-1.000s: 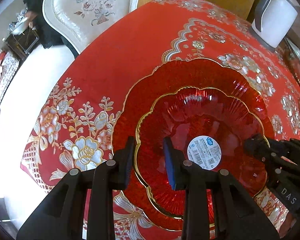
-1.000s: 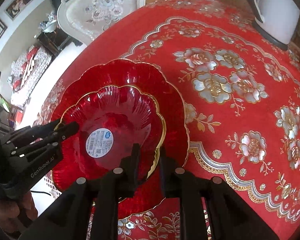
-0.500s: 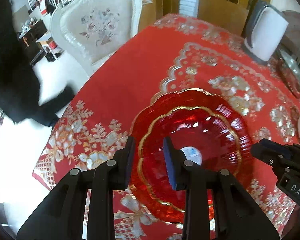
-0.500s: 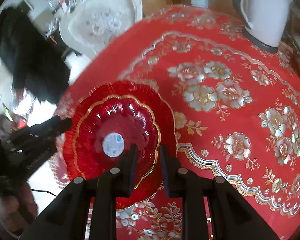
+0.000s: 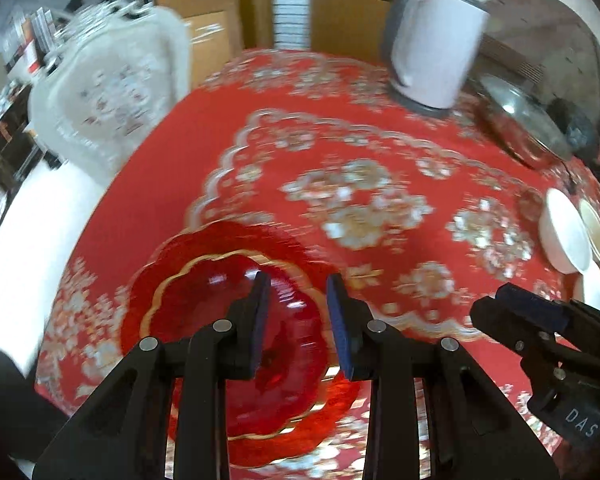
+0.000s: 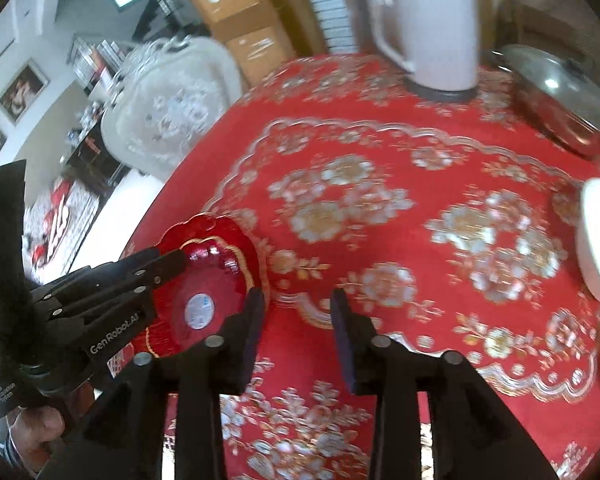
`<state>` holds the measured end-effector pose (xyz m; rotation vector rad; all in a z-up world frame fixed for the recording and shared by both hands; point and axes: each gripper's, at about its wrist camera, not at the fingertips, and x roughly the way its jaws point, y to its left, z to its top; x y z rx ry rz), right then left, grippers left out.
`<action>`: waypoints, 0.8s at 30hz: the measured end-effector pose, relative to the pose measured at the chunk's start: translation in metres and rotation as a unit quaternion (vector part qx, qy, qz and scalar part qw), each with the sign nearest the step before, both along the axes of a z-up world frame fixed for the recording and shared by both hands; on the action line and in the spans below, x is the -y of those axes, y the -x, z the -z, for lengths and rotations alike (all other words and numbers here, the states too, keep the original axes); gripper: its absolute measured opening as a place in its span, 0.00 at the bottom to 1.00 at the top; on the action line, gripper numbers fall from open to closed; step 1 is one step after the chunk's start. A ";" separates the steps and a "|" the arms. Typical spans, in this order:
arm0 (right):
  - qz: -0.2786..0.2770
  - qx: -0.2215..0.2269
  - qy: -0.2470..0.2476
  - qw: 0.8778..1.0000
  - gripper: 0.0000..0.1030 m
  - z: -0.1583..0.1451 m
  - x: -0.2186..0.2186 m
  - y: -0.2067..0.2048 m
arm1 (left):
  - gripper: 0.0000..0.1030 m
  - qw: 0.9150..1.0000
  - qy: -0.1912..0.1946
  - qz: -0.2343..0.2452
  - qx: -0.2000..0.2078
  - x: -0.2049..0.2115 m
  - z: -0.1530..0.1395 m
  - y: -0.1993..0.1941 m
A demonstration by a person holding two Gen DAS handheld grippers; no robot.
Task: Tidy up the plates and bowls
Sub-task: 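Withdraw both tools from the stacked red plates toward the white dishes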
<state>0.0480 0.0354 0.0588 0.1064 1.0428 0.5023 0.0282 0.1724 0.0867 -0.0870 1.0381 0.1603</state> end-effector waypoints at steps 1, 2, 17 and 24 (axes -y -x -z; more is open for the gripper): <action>0.007 0.001 -0.001 1.000 0.34 -0.001 0.008 0.001 | 0.28 1.000 0.000 0.010 0.000 0.010 -0.001 -0.004; 0.018 -0.001 0.001 1.000 0.34 -0.001 0.018 0.000 | 0.28 1.000 0.000 0.020 0.000 0.019 -0.001 -0.008; 0.137 -0.009 -0.004 0.990 0.35 -0.002 0.145 0.007 | 0.28 0.991 0.013 0.136 -0.004 0.145 -0.001 -0.046; 0.186 -0.016 -0.009 0.982 0.35 -0.001 0.196 0.016 | 0.28 0.985 0.016 0.172 -0.009 0.191 0.002 -0.055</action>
